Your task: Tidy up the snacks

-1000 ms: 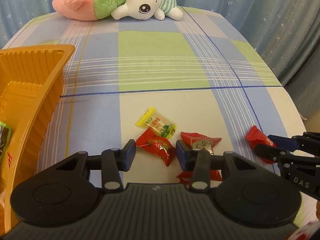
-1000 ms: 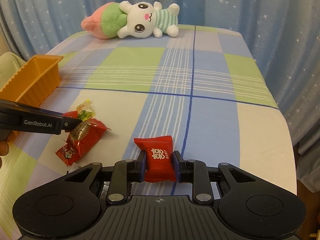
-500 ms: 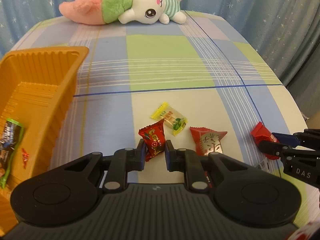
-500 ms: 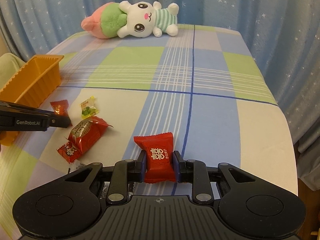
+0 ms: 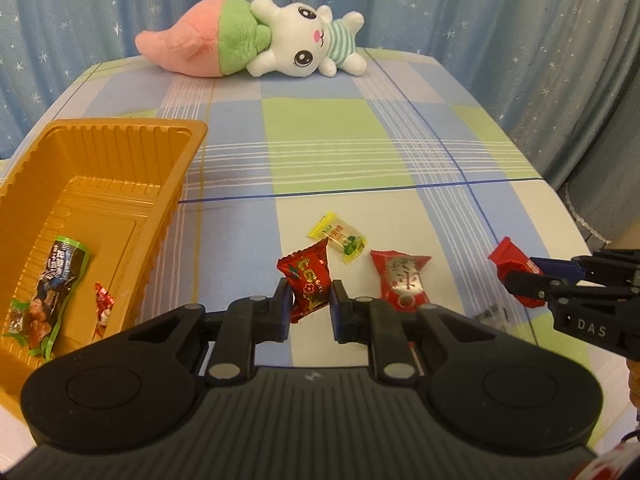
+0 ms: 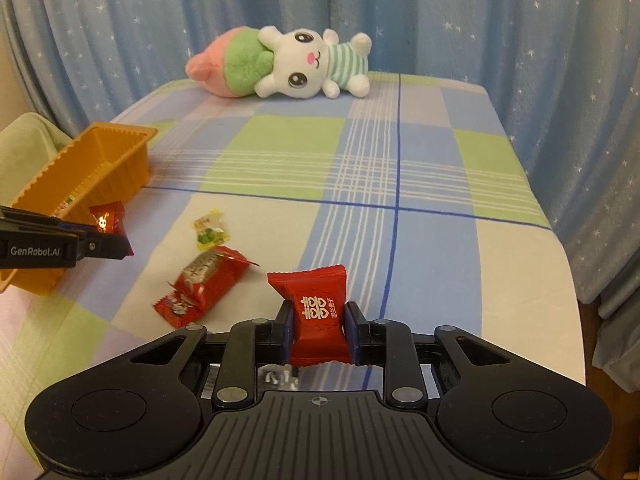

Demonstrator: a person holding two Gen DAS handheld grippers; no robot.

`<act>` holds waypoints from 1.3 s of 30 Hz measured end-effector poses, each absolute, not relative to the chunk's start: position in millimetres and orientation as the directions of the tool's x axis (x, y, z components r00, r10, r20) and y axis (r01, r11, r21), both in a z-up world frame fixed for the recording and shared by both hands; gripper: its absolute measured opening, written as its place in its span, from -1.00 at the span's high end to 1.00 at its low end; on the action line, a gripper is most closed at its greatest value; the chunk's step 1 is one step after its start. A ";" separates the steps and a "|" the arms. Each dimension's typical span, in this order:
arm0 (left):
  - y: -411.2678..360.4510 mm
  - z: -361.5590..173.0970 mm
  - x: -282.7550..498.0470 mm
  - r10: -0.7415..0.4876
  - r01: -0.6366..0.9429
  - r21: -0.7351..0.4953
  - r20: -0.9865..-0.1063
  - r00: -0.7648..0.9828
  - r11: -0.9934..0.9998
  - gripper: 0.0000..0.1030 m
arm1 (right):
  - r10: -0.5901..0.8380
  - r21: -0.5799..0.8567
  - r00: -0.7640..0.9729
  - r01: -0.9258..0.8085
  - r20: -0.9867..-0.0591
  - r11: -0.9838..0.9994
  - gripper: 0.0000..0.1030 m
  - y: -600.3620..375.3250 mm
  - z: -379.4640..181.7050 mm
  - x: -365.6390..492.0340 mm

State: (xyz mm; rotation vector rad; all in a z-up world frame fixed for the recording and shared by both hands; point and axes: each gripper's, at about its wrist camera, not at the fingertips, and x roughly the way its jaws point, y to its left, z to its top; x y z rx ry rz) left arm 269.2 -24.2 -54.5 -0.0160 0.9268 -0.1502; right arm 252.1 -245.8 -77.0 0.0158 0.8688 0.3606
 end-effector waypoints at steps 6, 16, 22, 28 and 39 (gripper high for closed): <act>-15.6 -41.5 242.4 -0.140 0.122 -0.083 -0.782 0.607 0.989 0.67 | 0.335 0.165 0.599 -0.322 -0.727 0.932 0.49 -238.1 -62.7 234.5; 18.0 -24.0 190.0 -0.118 0.071 -0.095 -0.772 0.624 0.993 0.67 | 0.426 0.230 0.563 -0.386 -0.708 0.893 0.49 -205.9 -40.6 197.1; 44.2 -13.8 161.4 -0.092 0.034 -0.092 -0.765 0.637 0.995 0.67 | 0.499 0.274 0.520 -0.450 -0.693 0.850 0.49 -171.7 -29.5 177.8; 79.0 -4.2 143.3 -0.047 -0.011 -0.071 -0.759 0.649 0.997 0.67 | 0.582 0.322 0.454 -0.528 -0.675 0.786 0.49 -124.1 -21.2 166.2; 151.3 4.9 136.7 0.033 -0.078 -0.025 -0.748 0.663 0.997 0.67 | 0.664 0.357 0.378 -0.619 -0.645 0.699 0.49 -39.6 -14.4 167.3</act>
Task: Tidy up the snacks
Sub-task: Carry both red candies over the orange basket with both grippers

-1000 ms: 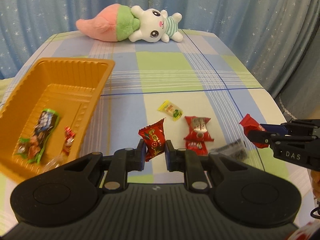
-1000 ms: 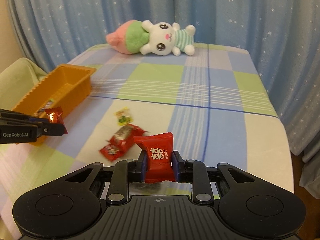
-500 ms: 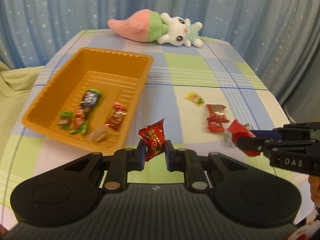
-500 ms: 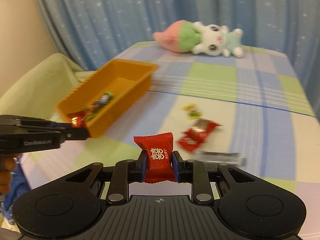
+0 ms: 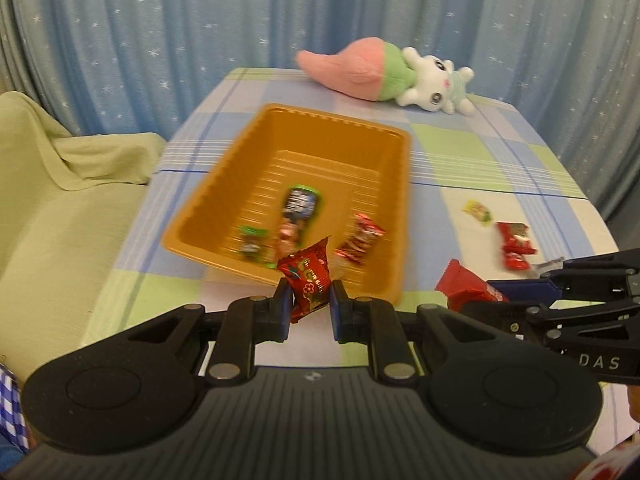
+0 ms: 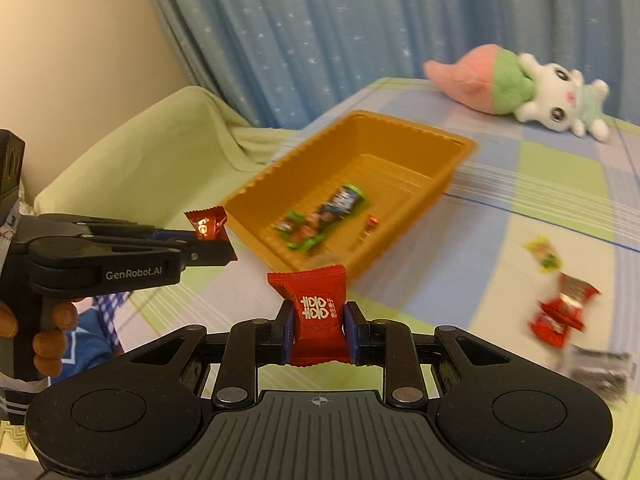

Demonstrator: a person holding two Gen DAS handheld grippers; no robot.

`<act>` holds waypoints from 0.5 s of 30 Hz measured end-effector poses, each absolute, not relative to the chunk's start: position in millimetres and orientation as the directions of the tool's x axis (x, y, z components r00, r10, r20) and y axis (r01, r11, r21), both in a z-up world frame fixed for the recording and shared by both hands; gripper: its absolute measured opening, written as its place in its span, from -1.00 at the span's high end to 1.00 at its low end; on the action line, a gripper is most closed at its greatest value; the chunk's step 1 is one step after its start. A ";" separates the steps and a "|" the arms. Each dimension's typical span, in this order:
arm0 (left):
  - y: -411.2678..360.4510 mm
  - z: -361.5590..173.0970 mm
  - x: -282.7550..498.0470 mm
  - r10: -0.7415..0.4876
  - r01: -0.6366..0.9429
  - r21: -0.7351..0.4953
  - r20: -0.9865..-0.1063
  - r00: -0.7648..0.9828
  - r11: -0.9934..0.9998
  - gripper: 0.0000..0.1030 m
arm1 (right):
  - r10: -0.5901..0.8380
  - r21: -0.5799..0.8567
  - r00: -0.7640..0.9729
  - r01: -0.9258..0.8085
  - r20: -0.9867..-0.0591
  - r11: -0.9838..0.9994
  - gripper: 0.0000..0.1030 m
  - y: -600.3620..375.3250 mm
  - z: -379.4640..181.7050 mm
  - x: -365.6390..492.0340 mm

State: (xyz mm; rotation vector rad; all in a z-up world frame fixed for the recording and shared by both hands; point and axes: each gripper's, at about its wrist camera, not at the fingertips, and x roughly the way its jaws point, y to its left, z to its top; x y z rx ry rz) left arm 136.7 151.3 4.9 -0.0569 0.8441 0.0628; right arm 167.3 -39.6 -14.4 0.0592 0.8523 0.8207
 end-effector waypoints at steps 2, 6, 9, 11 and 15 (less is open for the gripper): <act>163.7 6.3 139.8 0.042 -0.082 -0.017 -0.745 0.666 0.997 0.67 | 0.668 0.355 0.380 -0.625 -0.640 0.696 0.49 -27.1 -12.4 171.1; 184.5 8.8 152.0 0.053 -0.074 0.004 -0.735 0.676 0.997 0.67 | 0.666 0.343 0.397 -0.628 -0.631 0.699 0.49 -3.5 -9.6 183.3; 196.1 10.5 166.4 0.055 -0.057 0.022 -0.727 0.685 0.998 0.66 | 0.655 0.333 0.419 -0.616 -0.629 0.714 0.49 10.6 -7.8 197.1; 201.1 11.2 178.2 0.051 -0.037 0.036 -0.721 0.691 0.999 0.66 | 0.641 0.324 0.439 -0.602 -0.629 0.730 0.49 17.2 -7.0 206.2; 206.0 9.2 207.1 0.032 0.016 0.060 -0.713 0.700 0.998 0.66 | 0.605 0.310 0.483 -0.558 -0.633 0.770 0.49 25.3 -7.6 226.1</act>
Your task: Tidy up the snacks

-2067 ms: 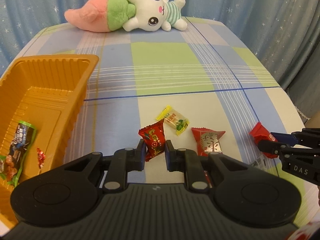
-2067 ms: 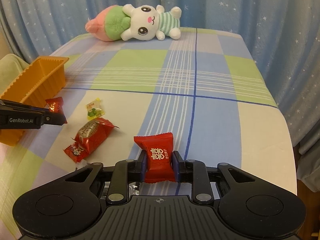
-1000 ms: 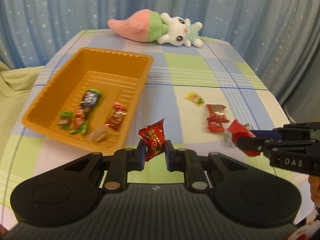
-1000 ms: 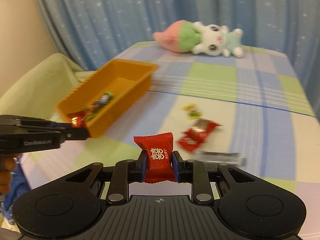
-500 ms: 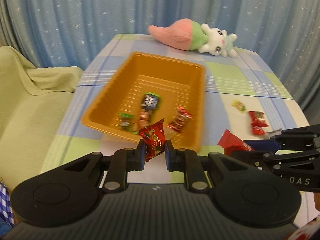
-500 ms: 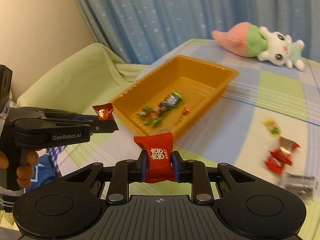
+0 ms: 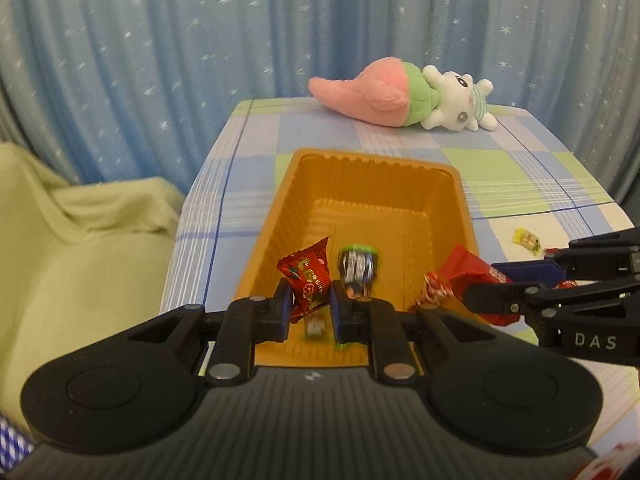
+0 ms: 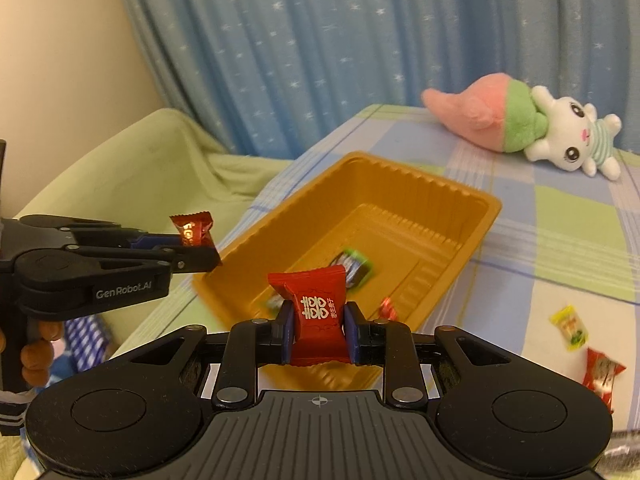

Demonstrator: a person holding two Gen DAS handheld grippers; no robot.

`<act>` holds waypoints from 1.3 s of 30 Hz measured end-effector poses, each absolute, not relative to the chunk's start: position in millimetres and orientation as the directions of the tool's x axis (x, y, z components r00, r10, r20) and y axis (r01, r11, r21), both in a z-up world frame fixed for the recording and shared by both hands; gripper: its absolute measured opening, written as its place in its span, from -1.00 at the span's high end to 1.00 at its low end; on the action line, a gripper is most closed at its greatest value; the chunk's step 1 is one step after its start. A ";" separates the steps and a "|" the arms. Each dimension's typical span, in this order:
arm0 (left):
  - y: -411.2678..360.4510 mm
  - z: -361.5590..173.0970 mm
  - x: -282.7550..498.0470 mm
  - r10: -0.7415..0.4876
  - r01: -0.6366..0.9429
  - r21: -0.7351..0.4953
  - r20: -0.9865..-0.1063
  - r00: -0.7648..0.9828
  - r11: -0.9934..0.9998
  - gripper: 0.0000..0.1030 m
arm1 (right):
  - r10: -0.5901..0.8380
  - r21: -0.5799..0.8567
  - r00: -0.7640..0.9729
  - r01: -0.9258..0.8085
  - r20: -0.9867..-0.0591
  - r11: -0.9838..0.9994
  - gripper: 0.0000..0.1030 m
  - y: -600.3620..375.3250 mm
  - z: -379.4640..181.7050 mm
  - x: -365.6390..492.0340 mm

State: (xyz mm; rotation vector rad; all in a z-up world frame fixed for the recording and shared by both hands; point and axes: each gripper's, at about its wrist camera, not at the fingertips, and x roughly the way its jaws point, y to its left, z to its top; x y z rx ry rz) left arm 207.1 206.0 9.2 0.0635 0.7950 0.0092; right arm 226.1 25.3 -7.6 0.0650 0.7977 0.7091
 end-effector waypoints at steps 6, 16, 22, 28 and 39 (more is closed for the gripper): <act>205.1 -0.3 250.8 -0.004 0.083 0.075 -0.719 0.695 0.994 0.66 | 0.549 0.284 0.528 -0.502 -0.648 0.817 0.49 31.9 -11.0 258.0; 204.3 -24.5 300.8 -0.013 0.137 0.104 -0.749 0.662 0.985 0.66 | 0.506 0.286 0.551 -0.439 -0.664 0.852 0.49 36.5 -19.0 295.5; 204.3 -33.8 317.9 -0.017 0.160 0.113 -0.764 0.645 0.981 0.66 | 0.500 0.289 0.544 -0.428 -0.674 0.856 0.49 37.3 -25.0 304.4; 204.6 -38.2 324.7 -0.017 0.164 0.111 -0.778 0.629 0.980 0.59 | 0.497 0.296 0.543 -0.417 -0.677 0.859 0.49 36.3 -27.7 307.3; 210.8 -29.8 312.9 -0.037 0.155 0.079 -0.776 0.630 0.985 0.28 | 0.497 0.307 0.542 -0.406 -0.677 0.861 0.48 36.1 -29.1 313.6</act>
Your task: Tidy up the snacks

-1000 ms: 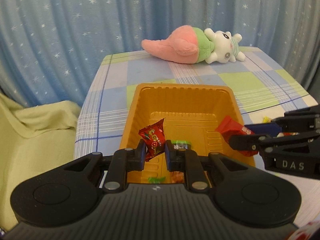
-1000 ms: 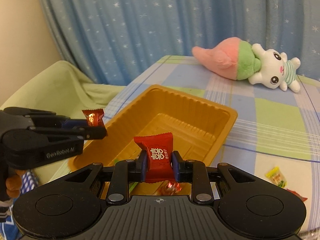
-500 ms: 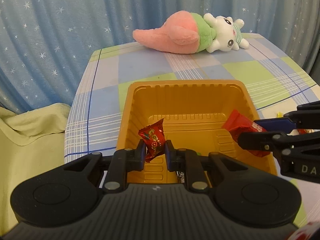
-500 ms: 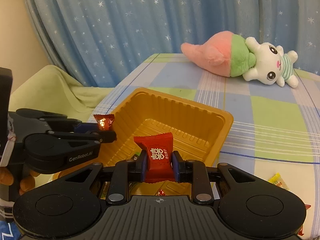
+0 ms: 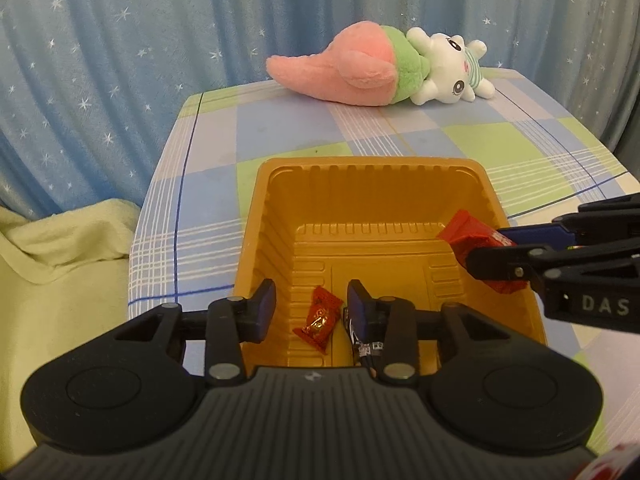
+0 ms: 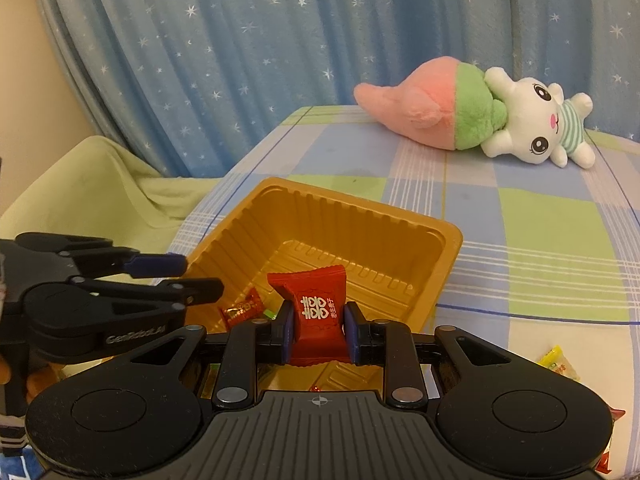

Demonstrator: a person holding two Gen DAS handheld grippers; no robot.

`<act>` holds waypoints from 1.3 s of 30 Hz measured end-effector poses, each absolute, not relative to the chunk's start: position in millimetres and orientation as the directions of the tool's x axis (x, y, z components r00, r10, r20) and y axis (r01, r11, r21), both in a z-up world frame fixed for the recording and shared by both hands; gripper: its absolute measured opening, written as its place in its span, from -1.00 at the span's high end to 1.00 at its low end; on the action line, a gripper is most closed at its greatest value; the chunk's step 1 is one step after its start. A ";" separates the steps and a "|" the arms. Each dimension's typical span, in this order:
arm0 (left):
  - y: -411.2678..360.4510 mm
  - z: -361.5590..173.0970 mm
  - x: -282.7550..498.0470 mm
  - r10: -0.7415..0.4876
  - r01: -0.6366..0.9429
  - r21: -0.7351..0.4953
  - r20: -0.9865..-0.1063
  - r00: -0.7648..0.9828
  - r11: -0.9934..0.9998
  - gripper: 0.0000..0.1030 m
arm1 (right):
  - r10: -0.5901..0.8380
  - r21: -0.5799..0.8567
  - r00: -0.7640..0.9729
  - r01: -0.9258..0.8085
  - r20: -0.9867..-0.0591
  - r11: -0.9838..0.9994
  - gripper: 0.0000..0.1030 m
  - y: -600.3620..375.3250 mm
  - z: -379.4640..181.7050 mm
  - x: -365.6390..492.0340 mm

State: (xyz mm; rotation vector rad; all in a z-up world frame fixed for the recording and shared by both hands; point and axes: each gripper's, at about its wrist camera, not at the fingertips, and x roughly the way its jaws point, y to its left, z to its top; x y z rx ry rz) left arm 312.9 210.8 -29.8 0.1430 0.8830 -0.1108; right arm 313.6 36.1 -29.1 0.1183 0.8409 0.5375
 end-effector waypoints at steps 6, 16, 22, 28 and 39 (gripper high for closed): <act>217.5 -25.8 302.9 -0.038 0.129 0.056 -0.775 0.630 0.990 0.28 | 0.496 0.306 0.538 -0.407 -0.681 0.861 0.48 39.8 -31.1 316.1; 228.0 -20.1 284.5 -0.033 0.074 0.018 -0.776 0.630 0.997 0.06 | 0.507 0.324 0.573 -0.396 -0.644 0.859 0.36 46.9 -24.8 323.7; 233.3 -16.4 268.7 -0.029 0.034 -0.009 -0.780 0.625 0.999 -0.05 | 0.519 0.349 0.585 -0.386 -0.623 0.854 -0.18 40.6 -19.3 314.6; 232.4 -7.0 250.8 -0.032 0.019 -0.026 -0.775 0.631 0.999 -0.18 | 0.519 0.354 0.576 -0.382 -0.631 0.854 -0.28 30.3 -15.2 294.7; 220.0 10.3 216.1 -0.048 0.009 -0.055 -0.767 0.639 0.998 -0.23 | 0.530 0.398 0.572 -0.350 -0.626 0.848 -0.40 -2.4 -3.0 253.6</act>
